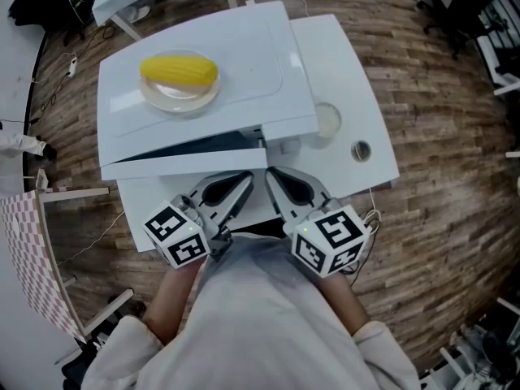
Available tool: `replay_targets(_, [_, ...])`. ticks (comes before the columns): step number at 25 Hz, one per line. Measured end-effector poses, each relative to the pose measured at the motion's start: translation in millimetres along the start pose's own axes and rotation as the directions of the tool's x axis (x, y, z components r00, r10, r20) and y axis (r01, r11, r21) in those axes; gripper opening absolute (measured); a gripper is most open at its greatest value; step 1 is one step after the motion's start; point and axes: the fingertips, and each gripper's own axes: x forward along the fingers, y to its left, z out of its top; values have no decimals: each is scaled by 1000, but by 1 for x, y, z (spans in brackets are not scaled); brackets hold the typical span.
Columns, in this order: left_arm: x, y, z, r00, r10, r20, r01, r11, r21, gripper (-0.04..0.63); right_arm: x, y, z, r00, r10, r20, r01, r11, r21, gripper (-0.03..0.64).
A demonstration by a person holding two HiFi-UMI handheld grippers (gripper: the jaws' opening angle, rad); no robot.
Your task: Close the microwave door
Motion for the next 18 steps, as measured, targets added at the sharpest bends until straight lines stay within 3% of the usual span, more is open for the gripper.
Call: replay_targets(18, [0,14,9,999,39,29,-38,999,-27,18,19,7,6,999,51,-13,-51,999,-10,23])
